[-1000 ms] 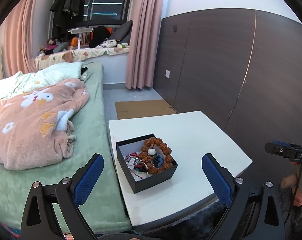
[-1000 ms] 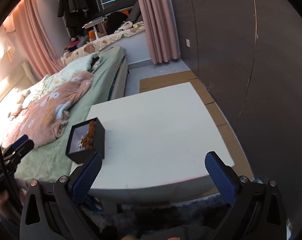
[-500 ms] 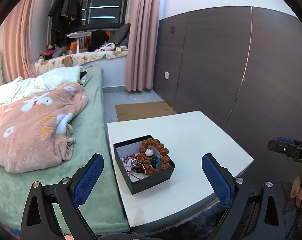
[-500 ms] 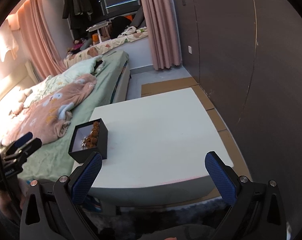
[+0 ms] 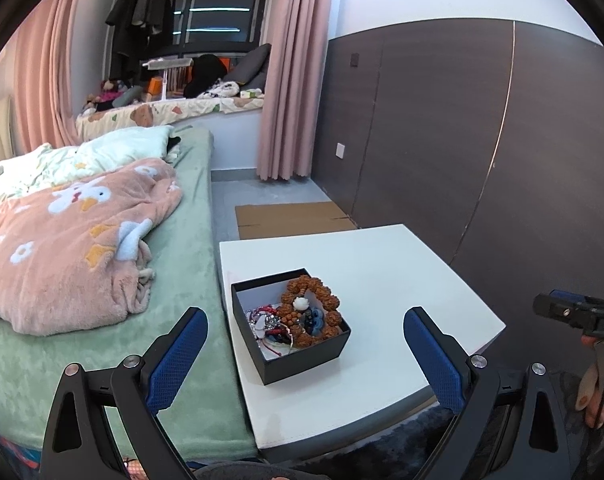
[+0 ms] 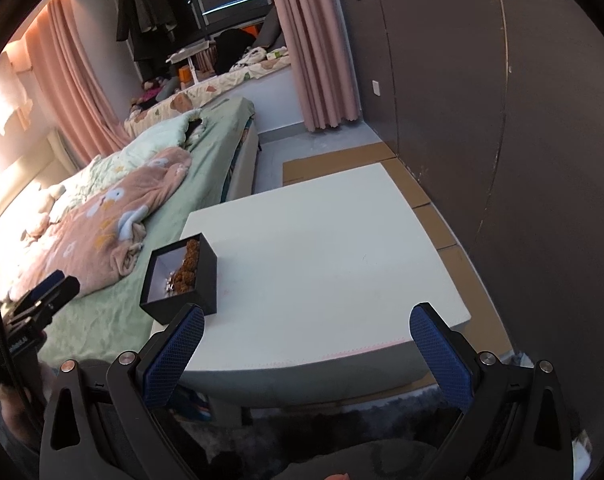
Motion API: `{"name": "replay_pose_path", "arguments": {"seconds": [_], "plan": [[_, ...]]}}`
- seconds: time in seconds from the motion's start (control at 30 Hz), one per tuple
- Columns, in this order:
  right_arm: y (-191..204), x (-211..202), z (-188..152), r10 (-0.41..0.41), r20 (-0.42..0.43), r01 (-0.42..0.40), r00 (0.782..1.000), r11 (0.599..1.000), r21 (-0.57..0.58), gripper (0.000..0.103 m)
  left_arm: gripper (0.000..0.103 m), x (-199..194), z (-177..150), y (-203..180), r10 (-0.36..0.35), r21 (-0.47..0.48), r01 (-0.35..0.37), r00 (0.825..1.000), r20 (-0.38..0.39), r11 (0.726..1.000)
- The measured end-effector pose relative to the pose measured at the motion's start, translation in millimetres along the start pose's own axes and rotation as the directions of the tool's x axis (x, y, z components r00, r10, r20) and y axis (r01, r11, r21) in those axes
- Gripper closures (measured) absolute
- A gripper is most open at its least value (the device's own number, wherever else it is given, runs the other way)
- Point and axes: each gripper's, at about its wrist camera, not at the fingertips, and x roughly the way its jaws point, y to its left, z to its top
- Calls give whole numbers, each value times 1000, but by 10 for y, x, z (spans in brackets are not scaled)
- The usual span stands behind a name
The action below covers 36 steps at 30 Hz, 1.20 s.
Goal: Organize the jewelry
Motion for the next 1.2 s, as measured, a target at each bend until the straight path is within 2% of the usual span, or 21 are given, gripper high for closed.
{"name": "replay_pose_path", "arguments": {"seconds": [0.27, 0.77, 1.0, 1.2], "plan": [[29, -33, -19, -12, 7, 12, 1000, 1000, -22, 0, 4, -64, -1, -72, 13, 32, -13, 1000, 12, 999], [75, -74, -12, -19, 19, 19, 1000, 999, -39, 0, 4, -71, 7, 49, 25, -25, -25, 1000, -5, 999], [60, -86, -15, -10, 23, 11, 1000, 1000, -26, 0, 4, -66, -4, -35, 43, 25, -43, 999, -6, 999], [94, -88, -27, -32, 20, 33, 999, 998, -51, 0, 4, -101, -8, -37, 45, 23, -45, 999, 17, 999]]}}
